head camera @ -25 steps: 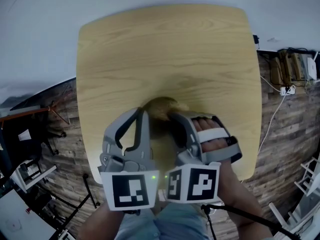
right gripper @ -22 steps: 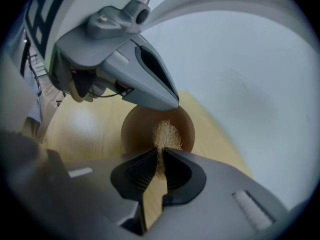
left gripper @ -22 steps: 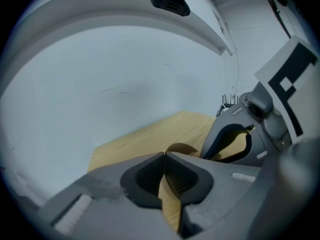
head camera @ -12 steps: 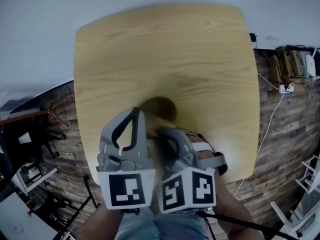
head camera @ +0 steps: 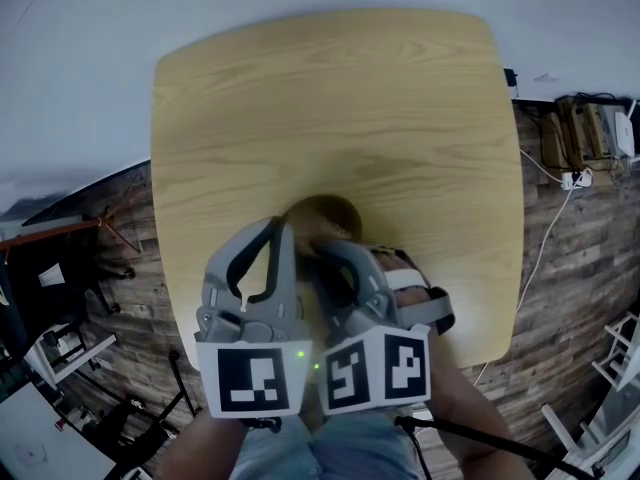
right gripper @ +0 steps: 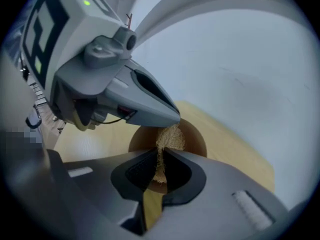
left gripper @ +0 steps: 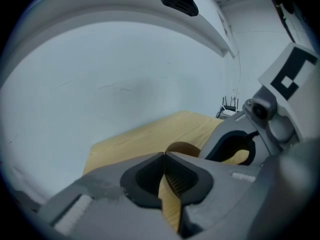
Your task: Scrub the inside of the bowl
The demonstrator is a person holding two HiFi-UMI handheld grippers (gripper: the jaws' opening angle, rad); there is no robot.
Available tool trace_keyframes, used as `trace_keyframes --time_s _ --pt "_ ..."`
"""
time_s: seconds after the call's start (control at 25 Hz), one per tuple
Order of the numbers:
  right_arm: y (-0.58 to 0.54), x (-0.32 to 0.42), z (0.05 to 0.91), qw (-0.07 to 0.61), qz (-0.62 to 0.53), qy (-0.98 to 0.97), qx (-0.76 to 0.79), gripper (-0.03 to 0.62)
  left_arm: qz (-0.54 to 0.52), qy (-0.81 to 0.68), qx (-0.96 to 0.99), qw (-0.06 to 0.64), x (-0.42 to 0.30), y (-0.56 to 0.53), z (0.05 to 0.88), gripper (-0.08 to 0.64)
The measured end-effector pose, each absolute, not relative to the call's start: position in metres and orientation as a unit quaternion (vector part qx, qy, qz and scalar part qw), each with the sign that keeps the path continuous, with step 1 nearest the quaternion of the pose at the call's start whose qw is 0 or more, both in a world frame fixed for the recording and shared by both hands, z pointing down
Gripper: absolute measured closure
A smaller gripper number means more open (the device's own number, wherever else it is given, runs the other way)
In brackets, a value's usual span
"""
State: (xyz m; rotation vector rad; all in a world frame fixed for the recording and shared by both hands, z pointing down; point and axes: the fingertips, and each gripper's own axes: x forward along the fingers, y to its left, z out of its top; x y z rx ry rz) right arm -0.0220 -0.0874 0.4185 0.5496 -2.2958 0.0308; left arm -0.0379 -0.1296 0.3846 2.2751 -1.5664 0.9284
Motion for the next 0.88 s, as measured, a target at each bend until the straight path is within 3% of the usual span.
trace_keyframes --time_s 0.32,0.88 --pt "-0.058 -0.024 0.417 0.391 -0.038 -0.913 0.109 0.561 0.321 -0.54 0.768 0.123 -0.042 -0.129 0.389 0.529" --pt "-0.054 -0.01 0.416 0.418 -0.057 -0.901 0.099 0.561 0.332 -0.535 0.769 0.115 -0.042 -0.128 0.392 0.528"
